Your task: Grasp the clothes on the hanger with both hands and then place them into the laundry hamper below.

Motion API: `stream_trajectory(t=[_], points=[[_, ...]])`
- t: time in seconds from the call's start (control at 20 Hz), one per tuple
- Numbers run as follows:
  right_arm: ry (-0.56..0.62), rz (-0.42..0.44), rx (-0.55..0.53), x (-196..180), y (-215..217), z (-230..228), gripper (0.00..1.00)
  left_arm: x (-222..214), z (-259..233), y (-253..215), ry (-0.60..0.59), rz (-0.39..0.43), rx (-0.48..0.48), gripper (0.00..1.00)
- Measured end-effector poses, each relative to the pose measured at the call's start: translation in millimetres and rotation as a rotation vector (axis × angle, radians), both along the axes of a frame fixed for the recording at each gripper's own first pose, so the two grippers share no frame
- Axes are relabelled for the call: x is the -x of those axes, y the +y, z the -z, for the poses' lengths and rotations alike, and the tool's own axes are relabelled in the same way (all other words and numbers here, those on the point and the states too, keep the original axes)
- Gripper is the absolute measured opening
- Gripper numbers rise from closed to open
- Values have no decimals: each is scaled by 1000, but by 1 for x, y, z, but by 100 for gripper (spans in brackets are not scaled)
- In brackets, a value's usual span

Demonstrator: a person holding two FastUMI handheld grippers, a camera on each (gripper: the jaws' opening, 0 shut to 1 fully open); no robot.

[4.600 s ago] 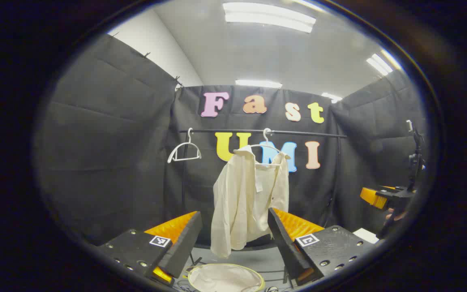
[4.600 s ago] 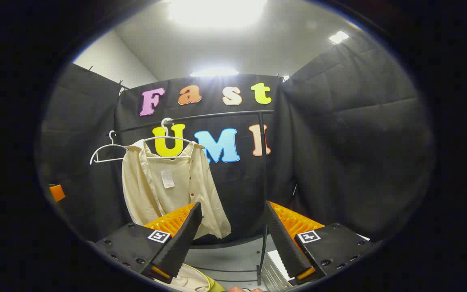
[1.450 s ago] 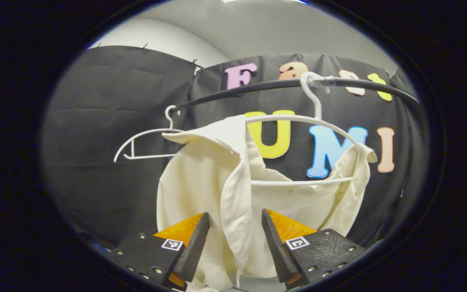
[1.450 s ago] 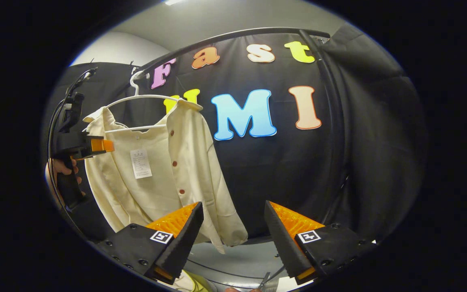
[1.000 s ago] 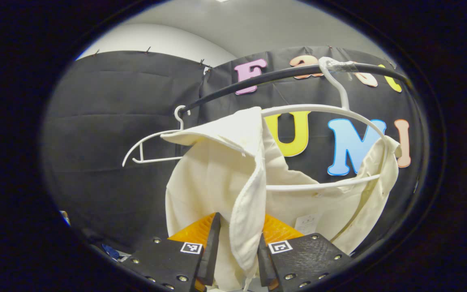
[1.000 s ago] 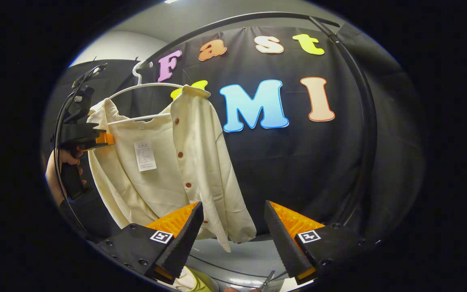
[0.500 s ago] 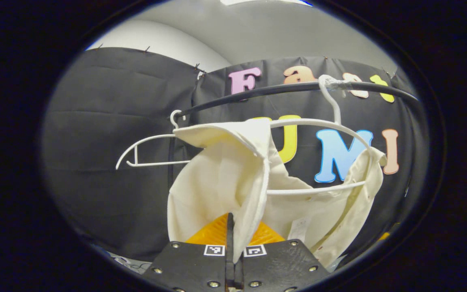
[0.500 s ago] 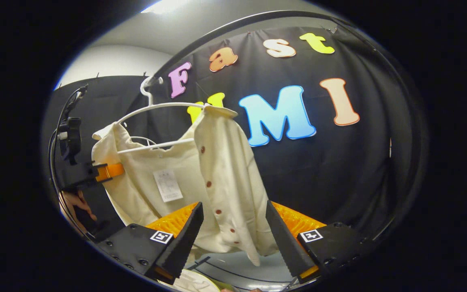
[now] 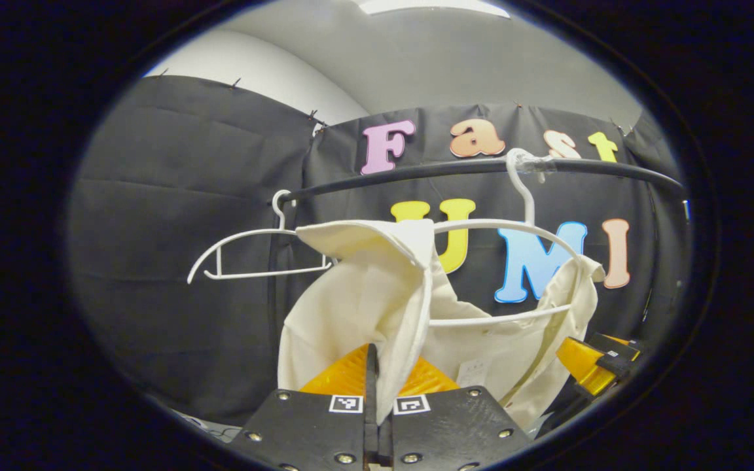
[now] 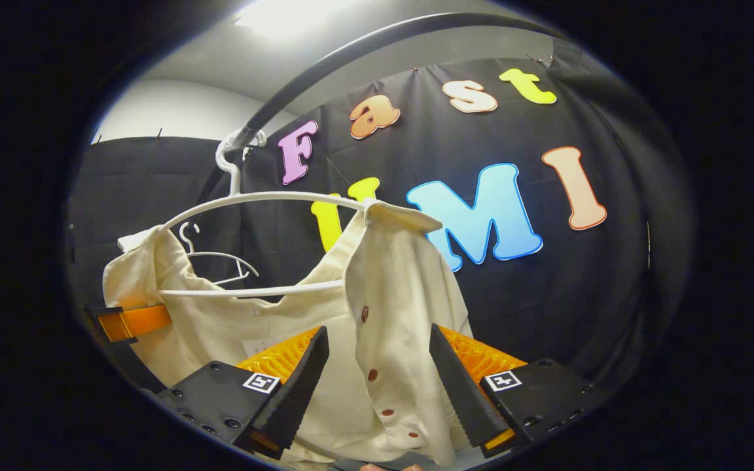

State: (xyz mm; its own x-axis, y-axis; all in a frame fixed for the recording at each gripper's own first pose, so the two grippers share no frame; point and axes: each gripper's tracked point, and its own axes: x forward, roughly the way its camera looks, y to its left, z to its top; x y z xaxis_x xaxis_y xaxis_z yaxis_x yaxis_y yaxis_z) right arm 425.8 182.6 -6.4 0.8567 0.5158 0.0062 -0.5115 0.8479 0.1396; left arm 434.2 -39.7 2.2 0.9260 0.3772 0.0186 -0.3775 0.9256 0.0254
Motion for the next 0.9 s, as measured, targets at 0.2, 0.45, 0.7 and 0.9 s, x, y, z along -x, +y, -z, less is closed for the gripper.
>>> stream_trajectory(t=[0.2, 0.45, 0.7, 0.9], points=[[-23, 80, 12, -27, 2, -1, 98, 2, 1, 2, 3, -2, 3, 1], [-78, 195, 23, -54, -20, -6, 98, 3, 3, 6, 5, -29, 1, 1], [-69, 204, 3, -70, -24, -7, 78, 5, -2, 14, -16, -42, 24, 3], [-63, 163, -41, -69, -23, -13, 12, 13, -7, 22, -26, -51, 18, 1]])
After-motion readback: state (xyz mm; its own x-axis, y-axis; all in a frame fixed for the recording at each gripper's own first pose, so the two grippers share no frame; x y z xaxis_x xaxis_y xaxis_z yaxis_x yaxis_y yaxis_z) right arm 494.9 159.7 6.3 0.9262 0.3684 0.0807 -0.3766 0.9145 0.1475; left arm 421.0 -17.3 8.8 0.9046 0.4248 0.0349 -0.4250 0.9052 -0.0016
